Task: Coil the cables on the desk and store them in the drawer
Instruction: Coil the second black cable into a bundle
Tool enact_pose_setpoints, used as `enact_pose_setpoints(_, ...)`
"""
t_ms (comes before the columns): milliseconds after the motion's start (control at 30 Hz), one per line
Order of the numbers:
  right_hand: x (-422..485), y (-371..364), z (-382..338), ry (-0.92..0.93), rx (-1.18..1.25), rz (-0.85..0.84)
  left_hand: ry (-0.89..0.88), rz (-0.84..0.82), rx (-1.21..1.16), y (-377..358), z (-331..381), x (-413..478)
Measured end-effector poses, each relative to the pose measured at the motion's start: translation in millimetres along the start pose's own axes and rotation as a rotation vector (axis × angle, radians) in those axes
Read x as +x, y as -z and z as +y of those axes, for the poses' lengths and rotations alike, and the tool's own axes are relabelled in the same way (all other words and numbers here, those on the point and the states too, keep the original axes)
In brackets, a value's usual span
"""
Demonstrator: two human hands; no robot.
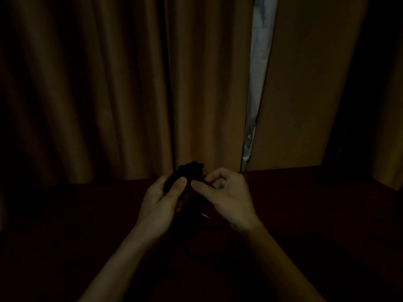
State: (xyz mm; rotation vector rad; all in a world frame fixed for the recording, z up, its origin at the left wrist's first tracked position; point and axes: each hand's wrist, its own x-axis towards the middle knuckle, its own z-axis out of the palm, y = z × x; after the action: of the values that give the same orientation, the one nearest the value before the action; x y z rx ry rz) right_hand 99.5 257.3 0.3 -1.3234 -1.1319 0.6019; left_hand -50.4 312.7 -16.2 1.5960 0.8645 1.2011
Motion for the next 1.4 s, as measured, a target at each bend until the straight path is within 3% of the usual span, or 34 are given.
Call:
enact_pose_setpoints(200,0.1,-5.7,4.2,0.22,-0.331,0.027,0.043,0.037,-0.03,-1.2,-5.2,2.1)
enact_pose_setpoints(333,4.1,-3.6,9.2,0.222,-0.37,0.012,0.038,0.06,-0.007,-5.2,-5.5,1.1)
enact_pose_setpoints(433,5.2,-0.3,7.1,0.05,-0.409,-0.091,0.09,0.104,-0.07,0.7,-4.4,4.9)
enact_pose_setpoints(567,5.7,3.3,8.6,-0.126,-0.187,-0.314,0.103,0.089,-0.14,5.7,0.0,6.8)
enact_pose_setpoints(700,1.7,3.5,9.4,0.021,-0.096,-0.497,0.107,0.046,-0.173,2.8,3.3,5.8)
enact_pose_setpoints(833,2.6,2.5,8.0,0.152,-0.043,-0.408,0.111,0.036,-0.189,4.6,3.9,8.1)
enact_pose_setpoints(1033,-3.1,4.8,2.1,0.1,0.292,-0.46,0.154,0.056,-0.251,3.2,9.6,6.6)
enact_pose_setpoints(1133,-4.9,4.6,-5.5,0.051,0.306,-0.486,0.131,0.035,-0.316,3.6,16.6,4.0)
enact_pose_setpoints(1233,-3.9,8.8,-5.2,-0.045,0.279,-0.453,0.155,-0.058,-0.414,2.2,24.2,-1.4)
enact_pose_setpoints(1400,2.0,14.8,2.4,-0.009,0.254,-0.44,0.243,-0.279,-0.529,4.1,31.2,-8.6)
